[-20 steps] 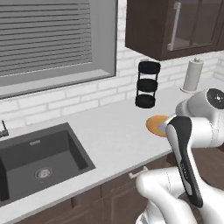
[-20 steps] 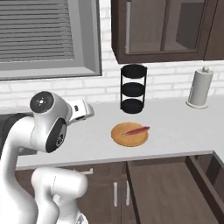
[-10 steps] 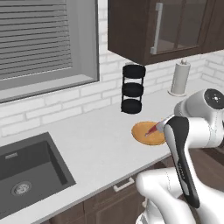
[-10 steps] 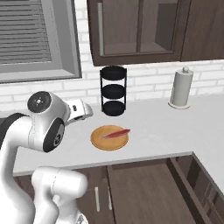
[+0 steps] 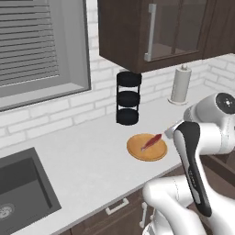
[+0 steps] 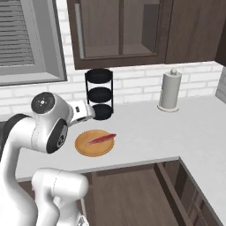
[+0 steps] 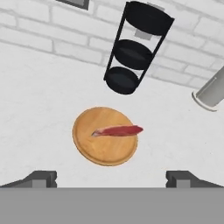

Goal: Pick up the knife from the drawer and place it on the cutting board. Then place the meat from the plate to the cutting board.

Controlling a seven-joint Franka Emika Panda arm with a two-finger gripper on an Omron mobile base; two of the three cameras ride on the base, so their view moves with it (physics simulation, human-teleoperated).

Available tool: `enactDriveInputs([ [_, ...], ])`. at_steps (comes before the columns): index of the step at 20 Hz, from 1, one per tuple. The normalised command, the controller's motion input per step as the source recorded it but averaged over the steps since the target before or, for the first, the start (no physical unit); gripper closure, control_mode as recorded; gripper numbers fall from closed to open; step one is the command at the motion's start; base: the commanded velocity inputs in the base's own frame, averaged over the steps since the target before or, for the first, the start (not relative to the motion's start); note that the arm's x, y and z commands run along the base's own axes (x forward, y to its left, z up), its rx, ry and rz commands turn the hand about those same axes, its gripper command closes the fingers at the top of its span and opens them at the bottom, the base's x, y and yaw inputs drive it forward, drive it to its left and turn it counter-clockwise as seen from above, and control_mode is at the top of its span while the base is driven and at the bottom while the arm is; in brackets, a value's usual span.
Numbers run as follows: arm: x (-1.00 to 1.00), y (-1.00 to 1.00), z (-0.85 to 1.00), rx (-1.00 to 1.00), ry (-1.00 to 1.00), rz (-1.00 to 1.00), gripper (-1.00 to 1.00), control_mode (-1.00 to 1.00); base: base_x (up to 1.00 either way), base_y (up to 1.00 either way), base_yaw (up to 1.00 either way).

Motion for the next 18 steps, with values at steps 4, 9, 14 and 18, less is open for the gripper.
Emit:
enactDriveInputs([
  [4, 0.22, 0.05, -0.31, 0.00, 0.07, -0.04, -1.00, -1.00, 0.00, 0.00, 0.00],
  [9, 0.14, 0.00, -0.36, 0.05, 0.00, -0.24, -1.00, -1.00, 0.00, 0.00, 0.00],
  [14, 0.13, 0.00, -0.60, 0.08, 0.00, -0.44, -1.00, -1.00, 0.00, 0.00, 0.00],
  [18, 0.25, 0.00, -0.99, 0.27, -0.01, -0.51, -1.00, -1.00, 0.00, 0.00, 0.00],
])
